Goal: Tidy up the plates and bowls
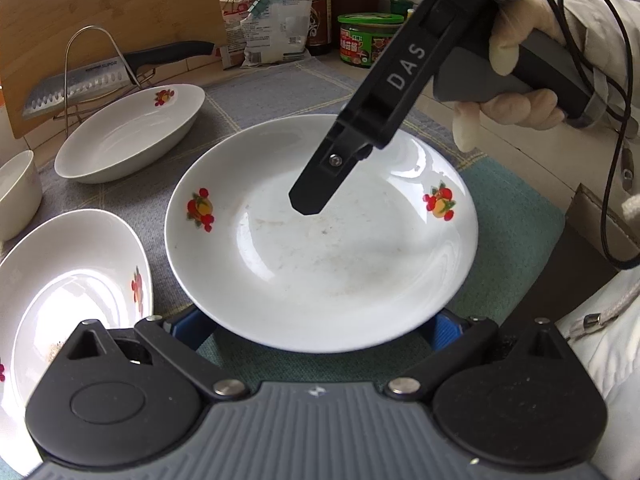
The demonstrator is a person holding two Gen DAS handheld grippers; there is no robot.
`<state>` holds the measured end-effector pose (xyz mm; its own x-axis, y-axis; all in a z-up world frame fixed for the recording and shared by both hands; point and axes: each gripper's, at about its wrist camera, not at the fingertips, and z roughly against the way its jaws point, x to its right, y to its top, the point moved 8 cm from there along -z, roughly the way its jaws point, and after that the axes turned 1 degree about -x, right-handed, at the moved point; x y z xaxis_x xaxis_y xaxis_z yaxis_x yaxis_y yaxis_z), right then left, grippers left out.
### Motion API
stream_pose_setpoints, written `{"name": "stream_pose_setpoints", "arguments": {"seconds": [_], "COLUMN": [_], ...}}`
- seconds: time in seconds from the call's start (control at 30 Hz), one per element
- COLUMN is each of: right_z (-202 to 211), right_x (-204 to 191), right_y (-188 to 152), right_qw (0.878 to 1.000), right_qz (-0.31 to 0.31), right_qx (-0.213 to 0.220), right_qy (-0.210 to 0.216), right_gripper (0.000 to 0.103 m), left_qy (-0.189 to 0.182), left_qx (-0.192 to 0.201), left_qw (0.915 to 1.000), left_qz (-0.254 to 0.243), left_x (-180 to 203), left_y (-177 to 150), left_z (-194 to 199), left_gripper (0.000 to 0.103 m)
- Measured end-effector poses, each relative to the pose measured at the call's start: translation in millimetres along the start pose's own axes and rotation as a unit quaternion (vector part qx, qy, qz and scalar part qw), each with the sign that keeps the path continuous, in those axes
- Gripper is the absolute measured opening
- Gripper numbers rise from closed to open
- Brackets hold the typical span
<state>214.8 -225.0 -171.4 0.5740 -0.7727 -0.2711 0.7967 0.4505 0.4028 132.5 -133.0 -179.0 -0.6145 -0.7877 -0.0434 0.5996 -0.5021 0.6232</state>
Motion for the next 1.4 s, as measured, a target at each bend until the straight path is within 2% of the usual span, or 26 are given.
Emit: {"name": "stream_pose_setpoints", "arguments": {"seconds": [0.47, 0.63, 0.93, 1.4], "right_z": [2, 3, 5, 27], "right_x": [4, 9, 10, 14], "right_y": [0, 4, 0, -5], "right_qw": [1.000, 1.000, 1.000, 0.999], "right_qz": [0.000, -0.011, -0.016, -0.023], "right_qx": [-0.004, 0.002, 0.002, 0.024], "right_qy": [0.003, 0.020, 0.010, -0.005], "right_gripper": [0.097, 0.094, 0.091, 0.091], "left_qy": [-0.003, 0.003, 0.013, -0.001], "left_qx": [0.000, 0.000, 0.002, 0.014], "left_qw": [1.0000, 1.0000, 0.9996, 0.9992], "left_qz": [-0.007, -0.008, -0.025, -0.039], "left_x": [-1, 0, 2, 6], "left_y": [0, 0, 0, 15], "left_z": [0, 0, 3, 9], "left_gripper": [0.103, 0.103, 0.101, 0.101]}}
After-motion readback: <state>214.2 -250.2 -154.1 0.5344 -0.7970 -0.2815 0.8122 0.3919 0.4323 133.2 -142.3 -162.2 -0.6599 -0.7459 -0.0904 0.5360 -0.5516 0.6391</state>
